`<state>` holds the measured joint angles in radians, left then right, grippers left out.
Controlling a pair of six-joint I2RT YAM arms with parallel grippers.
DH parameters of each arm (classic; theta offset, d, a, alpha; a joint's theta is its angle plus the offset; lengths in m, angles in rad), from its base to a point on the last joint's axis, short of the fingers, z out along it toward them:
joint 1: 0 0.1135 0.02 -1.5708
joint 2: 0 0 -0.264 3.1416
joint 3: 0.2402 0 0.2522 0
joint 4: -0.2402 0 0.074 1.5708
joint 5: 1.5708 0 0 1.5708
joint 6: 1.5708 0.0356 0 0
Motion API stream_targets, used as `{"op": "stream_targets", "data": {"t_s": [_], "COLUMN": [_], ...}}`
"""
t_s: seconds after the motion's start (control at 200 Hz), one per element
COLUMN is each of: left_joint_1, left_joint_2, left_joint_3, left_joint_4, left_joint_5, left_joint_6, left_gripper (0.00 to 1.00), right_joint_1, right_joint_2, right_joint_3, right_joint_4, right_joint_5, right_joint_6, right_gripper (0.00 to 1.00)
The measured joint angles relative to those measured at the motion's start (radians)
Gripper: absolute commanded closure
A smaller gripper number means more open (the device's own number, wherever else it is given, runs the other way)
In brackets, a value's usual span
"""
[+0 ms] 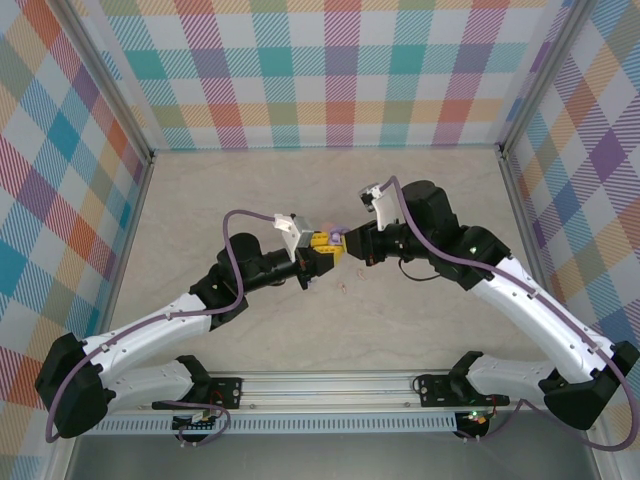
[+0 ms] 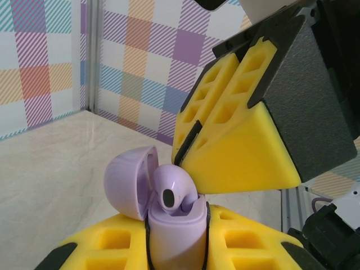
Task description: Insert wireless bluetooth earbuds into charging case
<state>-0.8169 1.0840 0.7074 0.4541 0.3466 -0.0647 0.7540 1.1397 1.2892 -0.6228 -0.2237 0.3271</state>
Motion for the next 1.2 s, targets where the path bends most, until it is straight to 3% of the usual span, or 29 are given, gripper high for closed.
{"op": "stream_targets", "data": {"t_s": [0.215, 0.415, 0.67, 0.93, 1.2], "left_joint_1": [0.0, 0.0, 0.0, 0.0, 0.0], "left_joint_2": [0.0, 0.0, -0.035, -0.175, -0.32], "left_joint_3": [0.0, 0.0, 0.0, 0.026, 0.053], "left_joint_4": [0.0, -0.015, -0.08, -0.23, -0.352], "left_joint_5": [-0.006, -0.088, -0.156, -0.228, -0.247], "left_joint_6": [0.0, 0.0, 0.001, 0.01, 0.024], "left_gripper": [0.99, 1.0, 1.0, 1.0, 1.0], "right_joint_1": [0.003, 0.013, 0.013, 0.005, -0.033], "right_joint_2": [-0.001, -0.036, -0.081, 0.078, 0.263], "right_joint_3": [0.002, -0.014, -0.037, -0.04, -0.055], "right_joint_4": [0.0, 0.0, -0.029, -0.068, -0.051], "right_joint_5": [0.014, 0.045, 0.241, 0.295, 0.22], "right_joint_6": [-0.002, -0.002, 0.035, 0.053, 0.037], "right_gripper": [0.8, 0.73, 0.68, 0.65, 0.62]}}
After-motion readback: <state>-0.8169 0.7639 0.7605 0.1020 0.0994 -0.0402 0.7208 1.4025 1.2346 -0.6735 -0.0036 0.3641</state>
